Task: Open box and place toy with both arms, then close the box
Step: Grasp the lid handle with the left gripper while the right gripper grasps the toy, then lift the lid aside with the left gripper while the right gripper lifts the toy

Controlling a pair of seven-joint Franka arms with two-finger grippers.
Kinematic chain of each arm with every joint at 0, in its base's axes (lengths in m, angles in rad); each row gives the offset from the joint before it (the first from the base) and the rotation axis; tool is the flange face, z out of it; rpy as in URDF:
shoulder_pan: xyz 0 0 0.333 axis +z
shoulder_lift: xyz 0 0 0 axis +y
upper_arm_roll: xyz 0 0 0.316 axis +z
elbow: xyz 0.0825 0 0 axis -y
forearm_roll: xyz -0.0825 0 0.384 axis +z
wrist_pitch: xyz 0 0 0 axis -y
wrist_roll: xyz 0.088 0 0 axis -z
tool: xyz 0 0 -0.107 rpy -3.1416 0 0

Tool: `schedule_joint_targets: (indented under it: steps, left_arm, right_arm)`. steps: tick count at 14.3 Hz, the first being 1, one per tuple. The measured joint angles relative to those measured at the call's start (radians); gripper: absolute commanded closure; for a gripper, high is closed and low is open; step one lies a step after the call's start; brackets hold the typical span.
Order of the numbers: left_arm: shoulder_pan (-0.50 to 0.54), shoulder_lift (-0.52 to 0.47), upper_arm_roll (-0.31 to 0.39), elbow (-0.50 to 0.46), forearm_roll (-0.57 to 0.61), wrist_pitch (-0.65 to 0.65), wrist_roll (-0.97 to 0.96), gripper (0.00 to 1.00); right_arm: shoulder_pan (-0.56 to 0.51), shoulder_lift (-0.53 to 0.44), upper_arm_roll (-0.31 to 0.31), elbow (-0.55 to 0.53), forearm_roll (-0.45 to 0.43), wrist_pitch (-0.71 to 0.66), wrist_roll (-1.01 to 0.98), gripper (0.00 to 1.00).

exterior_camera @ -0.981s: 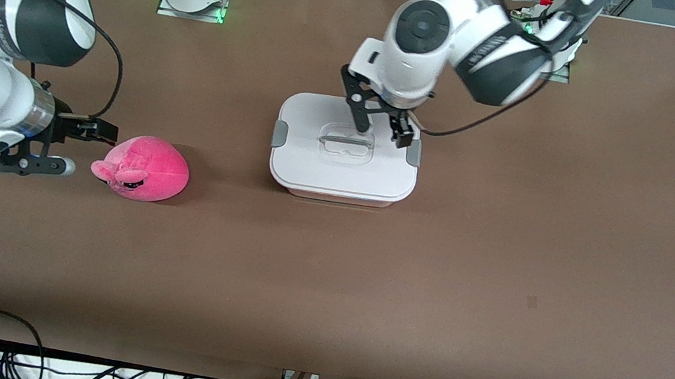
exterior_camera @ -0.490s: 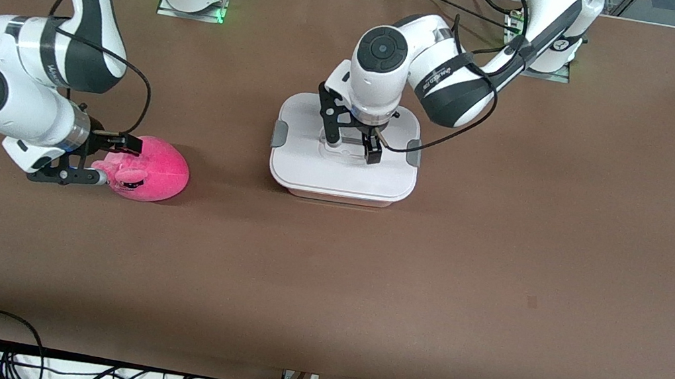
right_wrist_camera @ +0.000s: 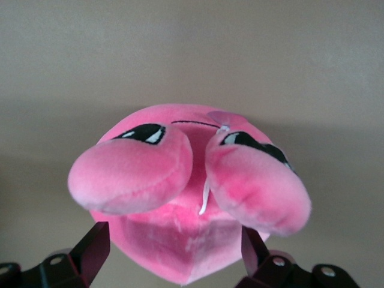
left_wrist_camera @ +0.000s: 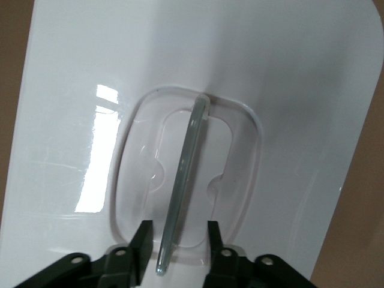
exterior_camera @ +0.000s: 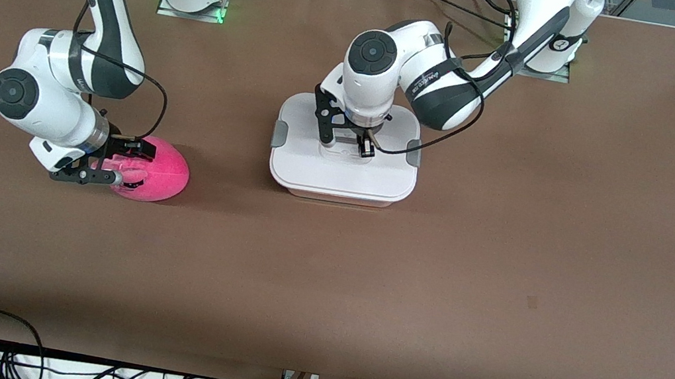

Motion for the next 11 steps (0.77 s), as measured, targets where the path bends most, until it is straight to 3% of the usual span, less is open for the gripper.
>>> schedule_joint_targets:
  steps: [1,5,11]
  left_arm:
    - [-0.001,0.0,0.0,0.002,0.006,0.001,0.0,1.0]
    - [-0.004,0.0,0.0,0.006,0.015,0.001,0.013,1.0]
    - [-0.001,-0.034,-0.007,0.029,0.012,-0.005,0.012,1.0]
  right_arm:
    - [0.0,0.001,0.0,-0.007,0.0,0.013,0.0,0.38]
    - [0.0,0.004,0.0,-0.014,0.0,0.037,0.0,0.99]
    - [0.0,0.004,0.0,-0.013,0.0,0.047,-0.004,1.0]
